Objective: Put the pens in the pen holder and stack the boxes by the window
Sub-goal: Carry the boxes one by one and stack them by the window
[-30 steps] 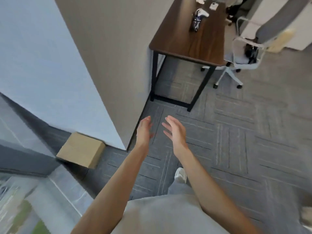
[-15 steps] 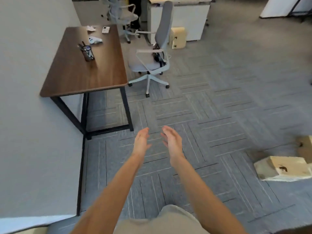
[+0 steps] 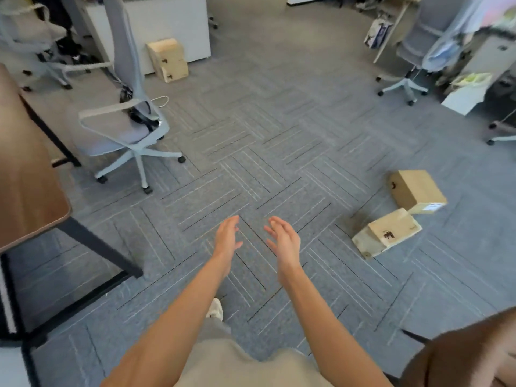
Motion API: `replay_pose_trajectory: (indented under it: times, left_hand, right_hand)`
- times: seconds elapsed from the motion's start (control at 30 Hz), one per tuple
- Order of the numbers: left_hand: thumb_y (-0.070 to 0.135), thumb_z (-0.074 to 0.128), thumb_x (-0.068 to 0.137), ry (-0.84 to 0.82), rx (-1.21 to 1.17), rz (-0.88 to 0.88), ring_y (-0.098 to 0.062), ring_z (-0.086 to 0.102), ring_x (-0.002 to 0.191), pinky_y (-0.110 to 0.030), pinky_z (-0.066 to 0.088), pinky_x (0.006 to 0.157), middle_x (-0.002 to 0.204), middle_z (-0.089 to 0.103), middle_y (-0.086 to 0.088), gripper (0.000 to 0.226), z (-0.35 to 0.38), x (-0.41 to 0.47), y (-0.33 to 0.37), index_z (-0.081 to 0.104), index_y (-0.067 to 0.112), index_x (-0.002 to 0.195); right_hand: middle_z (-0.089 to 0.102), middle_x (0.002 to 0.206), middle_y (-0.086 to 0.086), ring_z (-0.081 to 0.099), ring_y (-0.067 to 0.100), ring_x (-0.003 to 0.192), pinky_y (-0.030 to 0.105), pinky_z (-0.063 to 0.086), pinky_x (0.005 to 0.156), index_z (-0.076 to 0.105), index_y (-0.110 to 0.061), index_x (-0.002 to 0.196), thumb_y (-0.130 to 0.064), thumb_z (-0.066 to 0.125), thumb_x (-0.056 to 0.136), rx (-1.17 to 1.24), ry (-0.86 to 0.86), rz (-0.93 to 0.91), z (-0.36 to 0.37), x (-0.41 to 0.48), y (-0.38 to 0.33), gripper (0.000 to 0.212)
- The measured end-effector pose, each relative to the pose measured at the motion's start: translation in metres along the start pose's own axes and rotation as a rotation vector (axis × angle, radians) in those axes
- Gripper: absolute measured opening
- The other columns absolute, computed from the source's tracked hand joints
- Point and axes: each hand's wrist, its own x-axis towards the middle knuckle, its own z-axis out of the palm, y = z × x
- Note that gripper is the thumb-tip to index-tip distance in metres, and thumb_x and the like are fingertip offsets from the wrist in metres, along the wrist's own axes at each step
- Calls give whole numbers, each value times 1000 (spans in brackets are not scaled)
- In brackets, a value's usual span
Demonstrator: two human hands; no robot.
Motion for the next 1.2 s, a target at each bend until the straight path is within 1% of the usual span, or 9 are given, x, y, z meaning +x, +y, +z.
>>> replay_pose_trajectory:
  times: [0.13,0.23,0.4,0.53,0.6,0.73,0.8,0.97,1.2]
  left_hand:
    - [32,45,101,-134,89,-11,-14,50,126,-35,49,91,141,51,-1,40,18,65,40,49,15,137]
    - [31,45,102,-229,167,-10,-16,49,128,-38,49,96,141,51,-2,39,40,105,71,50,15,137]
    - [28,47,101,-420,269,-34,-15,52,125,-44,50,100,138,55,-3,29,109,153,104,54,19,128]
    - [26,46,102,-594,298,-65,-15,55,120,-44,51,99,134,59,-2,35,180,170,121,52,15,135]
    - [26,44,103,-650,330,-48,-15,56,119,-42,51,97,132,59,-1,36,218,182,128,50,14,136]
    - [27,43,103,-645,392,-14,-17,58,114,-41,52,94,131,60,-2,37,292,218,147,49,15,137]
    - [27,44,103,-621,412,-21,-17,59,112,-40,53,91,132,60,-3,36,331,236,161,49,15,136]
    - [30,47,101,-644,383,-33,-16,62,111,-39,56,86,123,65,2,33,433,262,177,53,17,131]
    - [32,50,100,-675,385,-132,-15,63,109,-38,56,83,118,67,4,32,538,292,162,56,18,128]
  right_hand:
    - [70,114,-5,66,15,113,36,53,98,66,-13,121,-19,54,101,59,169,-38,15,51,-28,24]
    - [69,114,-5,66,14,112,36,53,97,66,-13,122,-19,54,101,106,290,-66,17,82,-47,25]
    - [69,112,-3,66,15,109,27,52,83,67,-13,120,-19,55,101,236,508,-87,1,124,-68,23]
    - [71,110,-1,66,15,106,29,53,82,67,-12,119,-18,55,101,352,648,-80,-27,161,-84,23]
    - [71,109,0,67,15,106,28,52,81,68,-12,118,-21,57,100,401,672,-99,-43,189,-94,22]
    - [70,115,2,66,14,109,30,54,87,66,-14,123,-24,60,99,478,665,-98,-81,256,-124,26]
    - [69,117,2,66,14,109,29,54,85,66,-14,123,-23,60,99,513,663,-95,-104,288,-147,26]
    - [70,112,-3,66,16,111,38,51,101,67,-13,121,-21,59,100,502,611,-140,-159,359,-198,24]
    - [70,113,-1,67,15,108,38,54,97,68,-19,113,-20,59,99,502,689,-110,-229,419,-240,17]
